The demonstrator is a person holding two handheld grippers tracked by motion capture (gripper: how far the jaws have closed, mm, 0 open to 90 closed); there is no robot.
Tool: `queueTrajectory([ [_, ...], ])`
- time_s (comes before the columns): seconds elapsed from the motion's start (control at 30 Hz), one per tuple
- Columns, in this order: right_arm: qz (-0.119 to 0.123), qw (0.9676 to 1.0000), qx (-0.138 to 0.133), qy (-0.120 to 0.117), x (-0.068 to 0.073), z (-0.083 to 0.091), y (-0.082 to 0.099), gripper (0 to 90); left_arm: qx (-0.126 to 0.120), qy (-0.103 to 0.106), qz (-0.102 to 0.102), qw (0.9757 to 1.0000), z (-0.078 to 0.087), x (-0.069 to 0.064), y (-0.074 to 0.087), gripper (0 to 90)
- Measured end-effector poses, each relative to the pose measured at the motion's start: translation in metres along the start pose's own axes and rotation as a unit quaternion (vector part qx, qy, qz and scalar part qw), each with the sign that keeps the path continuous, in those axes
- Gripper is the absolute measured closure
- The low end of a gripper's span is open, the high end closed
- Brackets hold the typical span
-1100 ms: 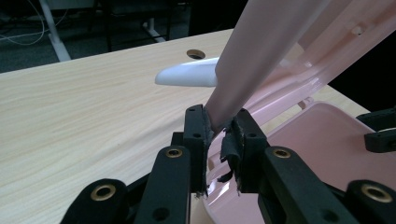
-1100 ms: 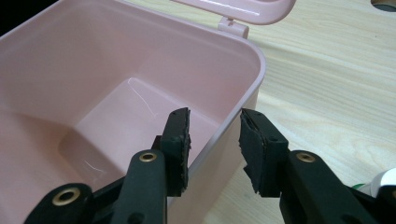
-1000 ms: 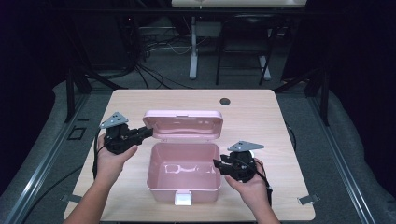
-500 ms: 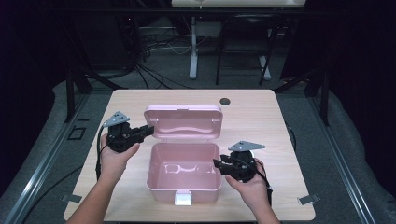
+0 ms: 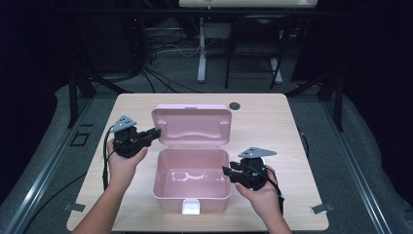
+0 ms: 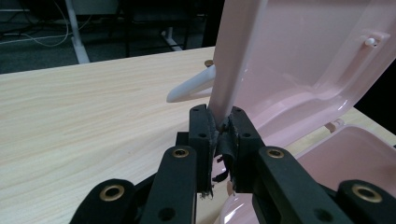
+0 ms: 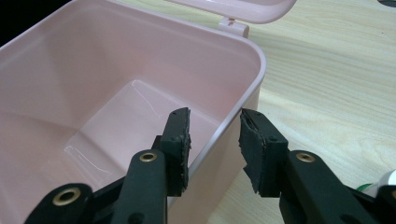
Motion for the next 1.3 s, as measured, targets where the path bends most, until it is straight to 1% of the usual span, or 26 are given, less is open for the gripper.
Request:
queueTrajectory([
  [0.23,-0.002,1.0,-0.001,-0.002,0.0,0.0,0.0,63.3,-0.003,-0.003,-0.001,1.0,-0.003,0.002,0.0,83.1],
  [0.4,-0.002,1.0,0.001,-0.002,0.0,0.0,0.0,63.1,-0.004,-0.003,0.002,1.0,-0.006,0.004,-0.001,83.6],
  [0.53,-0.003,1.0,0.001,-0.002,0.0,0.0,0.0,63.1,-0.001,-0.005,0.007,1.0,-0.007,0.005,-0.002,84.0],
  [0.67,-0.002,1.0,0.001,-0.002,0.0,0.0,0.0,63.2,0.006,-0.008,0.007,0.9999,-0.009,0.006,-0.003,84.4],
  [0.8,-0.002,1.0,0.001,-0.002,0.0,0.0,0.0,63.2,0.012,-0.009,0.012,0.9998,-0.01,0.007,-0.004,84.5],
  [0.9,-0.001,1.0,0.001,-0.003,0.0,0.0,0.0,63.2,0.012,-0.006,0.018,0.9997,-0.012,0.008,-0.005,84.5],
  [1.0,-0.001,1.0,0.001,-0.003,-0.001,-0.001,0.0,63.2,0.014,-0.004,0.019,0.9997,-0.013,0.01,-0.005,84.5],
  [1.2,0.0,1.0,0.001,-0.004,-0.001,-0.001,0.0,63.1,0.026,0.0,0.028,0.9993,-0.015,0.012,-0.007,84.4],
  [1.3,-0.001,1.0,0.001,-0.004,-0.001,-0.001,0.0,63.1,0.027,0.003,0.029,0.9992,-0.016,0.013,-0.007,84.4],
])
Point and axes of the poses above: each handheld gripper's, and its own axes: z roughly backward along the jaws, y roughly out of its underside, x roughly to its left, the point moved 4 cm from there along -z, roughly forward along the jaws, and after that the axes turned 4 degrees about x, right-handed, at the moved point
